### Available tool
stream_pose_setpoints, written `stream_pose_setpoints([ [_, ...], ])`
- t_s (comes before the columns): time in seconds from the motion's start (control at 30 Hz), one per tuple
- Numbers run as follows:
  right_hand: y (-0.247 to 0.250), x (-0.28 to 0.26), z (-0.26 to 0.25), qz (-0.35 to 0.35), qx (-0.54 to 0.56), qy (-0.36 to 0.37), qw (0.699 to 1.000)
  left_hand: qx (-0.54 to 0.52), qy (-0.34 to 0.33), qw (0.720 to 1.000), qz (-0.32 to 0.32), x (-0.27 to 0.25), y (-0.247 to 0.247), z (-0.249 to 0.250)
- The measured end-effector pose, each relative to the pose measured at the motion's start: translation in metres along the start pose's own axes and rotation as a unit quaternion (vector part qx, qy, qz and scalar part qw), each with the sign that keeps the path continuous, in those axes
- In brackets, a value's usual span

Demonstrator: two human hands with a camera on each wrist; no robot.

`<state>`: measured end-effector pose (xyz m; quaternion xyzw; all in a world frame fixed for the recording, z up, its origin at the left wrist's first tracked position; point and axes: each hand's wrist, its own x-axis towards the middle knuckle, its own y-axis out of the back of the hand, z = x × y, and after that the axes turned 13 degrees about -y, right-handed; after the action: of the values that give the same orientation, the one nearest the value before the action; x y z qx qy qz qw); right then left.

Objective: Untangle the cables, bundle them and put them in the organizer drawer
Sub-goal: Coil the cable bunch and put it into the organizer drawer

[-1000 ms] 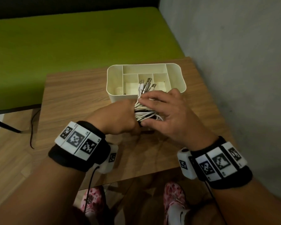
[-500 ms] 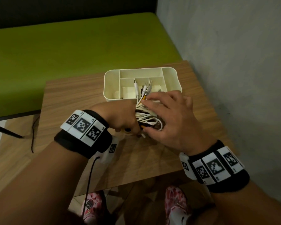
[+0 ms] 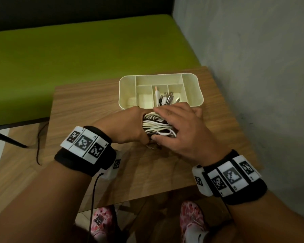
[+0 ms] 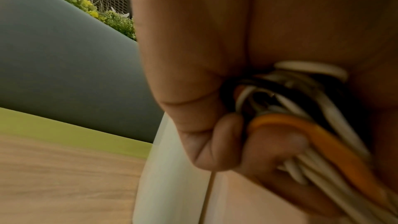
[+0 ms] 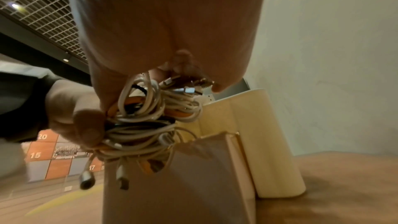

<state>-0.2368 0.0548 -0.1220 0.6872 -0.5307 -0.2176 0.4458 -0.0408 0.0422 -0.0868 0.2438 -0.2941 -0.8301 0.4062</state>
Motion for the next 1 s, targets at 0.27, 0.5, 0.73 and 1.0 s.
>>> stream_pose_setpoints([
  [0.27, -0.004, -0.006, -0.004, 0.119, -0.082, 0.047, 0.988, 0.01, -0.029, 0.999, 0.029, -0.001, -0.003, -0.005],
  [0.5, -0.002, -0.004, -0.002, -0.002, -0.081, -0.069, 0.994, 0.037, -0.012, 0.999, 0.029, 0.004, -0.004, -0.011],
  [0.73, 0.001, 0.007, 0.002, -0.072, -0.118, -0.114, 0.984, 0.069, 0.022, 0.997, 0.006, 0.015, 0.001, -0.004],
  [1.0, -0.002, 0.015, 0.013, -0.119, -0.098, -0.124, 0.98, 0.125, 0.066, 0.99, -0.021, 0.027, 0.005, 0.0],
])
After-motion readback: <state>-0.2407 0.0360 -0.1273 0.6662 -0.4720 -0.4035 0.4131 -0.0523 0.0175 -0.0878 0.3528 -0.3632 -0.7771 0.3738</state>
